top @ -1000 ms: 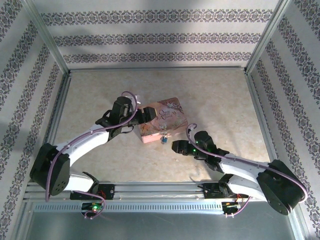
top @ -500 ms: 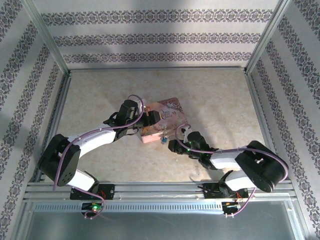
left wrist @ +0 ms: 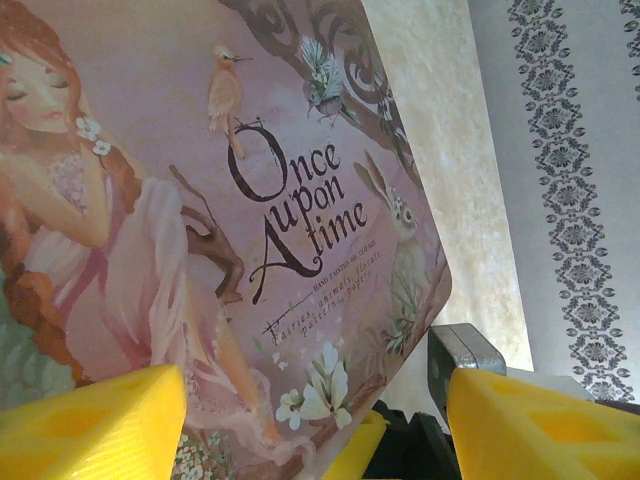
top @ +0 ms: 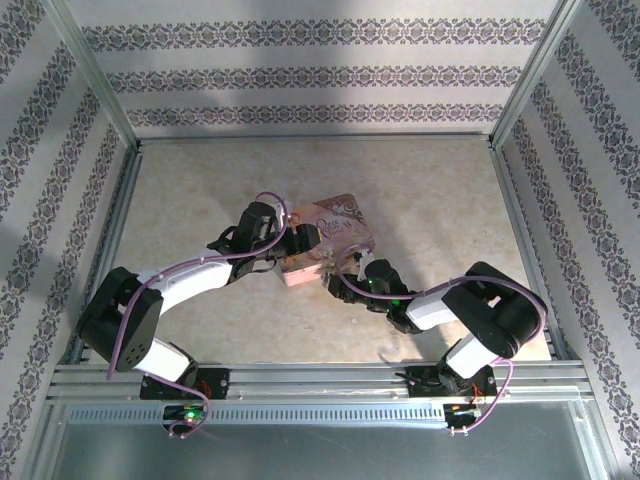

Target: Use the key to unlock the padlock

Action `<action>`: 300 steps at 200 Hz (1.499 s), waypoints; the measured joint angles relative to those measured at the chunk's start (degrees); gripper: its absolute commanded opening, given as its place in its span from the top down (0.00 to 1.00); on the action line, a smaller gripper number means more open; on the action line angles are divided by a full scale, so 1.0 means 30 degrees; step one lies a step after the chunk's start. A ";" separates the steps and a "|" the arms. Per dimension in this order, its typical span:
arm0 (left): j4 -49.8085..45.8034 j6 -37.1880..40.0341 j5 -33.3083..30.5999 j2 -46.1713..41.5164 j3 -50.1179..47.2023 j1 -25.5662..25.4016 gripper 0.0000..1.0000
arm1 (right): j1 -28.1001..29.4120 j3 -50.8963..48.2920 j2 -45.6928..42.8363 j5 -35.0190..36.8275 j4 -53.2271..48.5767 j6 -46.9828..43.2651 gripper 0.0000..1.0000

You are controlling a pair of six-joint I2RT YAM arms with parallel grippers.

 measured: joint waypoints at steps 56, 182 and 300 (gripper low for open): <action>0.0000 0.0000 -0.0007 0.0000 -0.0007 0.0000 0.31 | 0.0000 -0.0080 0.0525 0.0284 0.0707 0.0262 0.67; 0.0138 0.0000 -0.0284 0.0000 -0.0102 0.0000 0.31 | 0.0000 -0.0080 0.2484 0.0197 0.3723 0.1297 0.84; 0.0146 0.0153 -0.0430 -0.0495 -0.0612 -0.0007 0.31 | 0.1180 0.1005 -0.1341 0.2907 -0.3300 0.4517 0.92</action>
